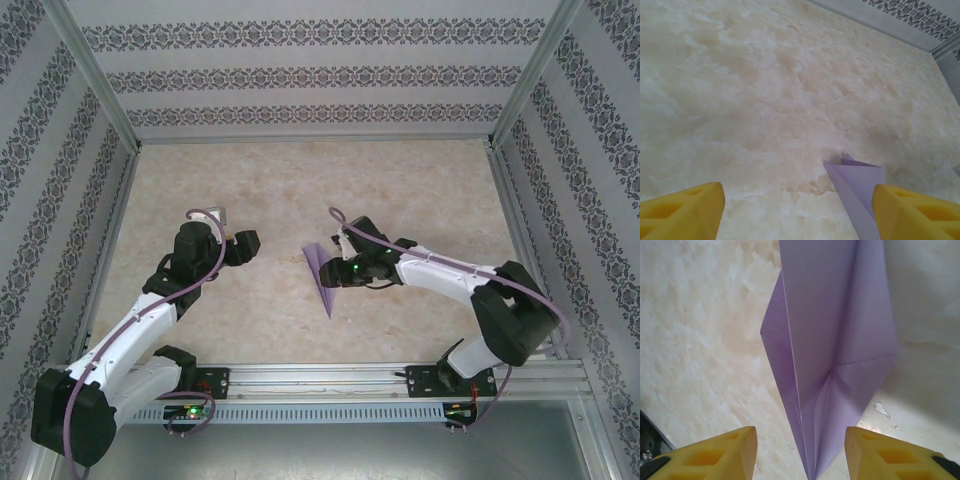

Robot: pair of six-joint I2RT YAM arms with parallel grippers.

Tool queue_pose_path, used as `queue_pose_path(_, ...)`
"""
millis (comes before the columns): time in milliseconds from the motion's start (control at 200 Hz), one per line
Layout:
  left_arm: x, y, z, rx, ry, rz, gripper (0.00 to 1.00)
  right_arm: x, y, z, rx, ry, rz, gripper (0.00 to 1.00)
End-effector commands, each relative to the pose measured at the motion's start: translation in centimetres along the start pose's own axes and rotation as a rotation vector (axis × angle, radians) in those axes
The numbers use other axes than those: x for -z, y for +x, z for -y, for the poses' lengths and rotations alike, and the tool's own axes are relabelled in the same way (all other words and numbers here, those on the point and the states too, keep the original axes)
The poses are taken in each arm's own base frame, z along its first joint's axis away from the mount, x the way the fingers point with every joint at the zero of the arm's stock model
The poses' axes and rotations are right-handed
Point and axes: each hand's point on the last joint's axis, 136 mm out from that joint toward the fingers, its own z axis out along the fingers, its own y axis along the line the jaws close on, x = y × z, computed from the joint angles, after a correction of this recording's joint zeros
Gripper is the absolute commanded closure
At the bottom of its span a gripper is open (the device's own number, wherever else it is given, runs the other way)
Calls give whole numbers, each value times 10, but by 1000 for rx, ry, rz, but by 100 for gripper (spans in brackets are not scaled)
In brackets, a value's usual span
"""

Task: Fold a paper plane with a square sheet of paper (fold left side to right side)
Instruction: Pick up the paper plane at the center of the table.

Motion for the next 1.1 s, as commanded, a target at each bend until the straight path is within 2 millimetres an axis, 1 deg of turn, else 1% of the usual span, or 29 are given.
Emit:
queue_pose_path(0,1,1,-8,-14,-28,-4,23,-6,-2,-1,22,38,-26,51)
queue_pose_path(150,1,1,-9,-13,-31,-4,23,-14,-3,-3,29,45,-42,51)
queue_pose_path(295,2,1,-9,-16,-32,-6,22,-21,-2,2,21,62,-59,55)
queue_pose_path(645,2,2,-11,-15,-33,-9,22,-32,1,4,13,81,-88,65)
queue_pose_path(799,2,3,-12,-14,-34,-11,22,-36,4,8,16,121,-101,70)
queue_pose_path(1094,3,4,-13,-9,-36,-13,22,-42,8,13,40,197,-130,76)
